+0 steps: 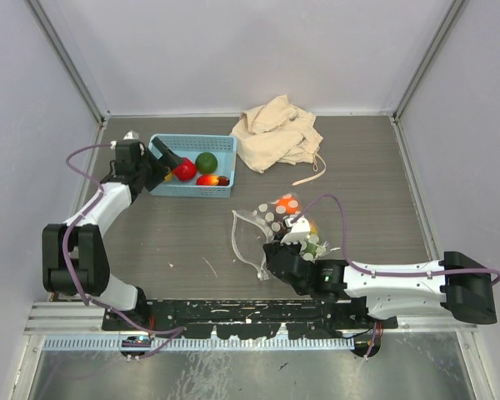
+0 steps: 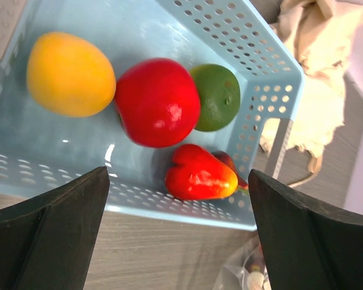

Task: Open the zip-top bag and remove the fake food
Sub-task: Place the fake fruit in the bin.

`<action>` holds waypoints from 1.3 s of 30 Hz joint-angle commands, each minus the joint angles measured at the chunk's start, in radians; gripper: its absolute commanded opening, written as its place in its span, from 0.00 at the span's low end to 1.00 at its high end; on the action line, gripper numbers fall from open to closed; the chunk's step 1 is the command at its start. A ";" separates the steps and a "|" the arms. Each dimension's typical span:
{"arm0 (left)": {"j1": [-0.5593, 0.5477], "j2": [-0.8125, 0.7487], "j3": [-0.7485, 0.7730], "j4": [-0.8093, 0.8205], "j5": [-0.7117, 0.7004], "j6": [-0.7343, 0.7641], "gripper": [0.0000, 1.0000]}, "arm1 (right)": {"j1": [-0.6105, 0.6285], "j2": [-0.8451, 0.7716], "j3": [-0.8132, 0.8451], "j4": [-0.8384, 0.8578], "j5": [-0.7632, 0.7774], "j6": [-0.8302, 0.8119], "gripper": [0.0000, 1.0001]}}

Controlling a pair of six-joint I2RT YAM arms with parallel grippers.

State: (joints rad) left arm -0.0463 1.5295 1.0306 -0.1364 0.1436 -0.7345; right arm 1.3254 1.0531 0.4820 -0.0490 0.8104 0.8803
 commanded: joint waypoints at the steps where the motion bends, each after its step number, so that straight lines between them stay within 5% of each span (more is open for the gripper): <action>1: 0.039 -0.105 -0.131 0.272 0.218 -0.061 0.98 | -0.008 -0.037 0.005 0.048 0.014 -0.029 0.01; 14: -0.056 -0.515 -0.275 0.155 0.240 0.172 0.98 | -0.013 -0.076 0.001 0.055 0.002 -0.082 0.01; 24: -0.055 -0.660 -0.500 0.468 0.377 -0.039 0.98 | -0.015 -0.095 -0.006 0.050 -0.012 -0.088 0.01; 30: -0.069 -0.621 -0.516 0.480 0.518 -0.148 0.98 | -0.015 -0.110 -0.016 0.050 -0.016 -0.095 0.01; 39: -0.367 -0.743 -0.581 0.446 0.400 -0.048 0.99 | -0.015 -0.152 -0.043 0.052 -0.029 -0.113 0.01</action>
State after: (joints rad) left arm -0.3145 0.8627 0.4728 0.2653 0.5903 -0.8280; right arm 1.3132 0.9371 0.4473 -0.0364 0.7776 0.7834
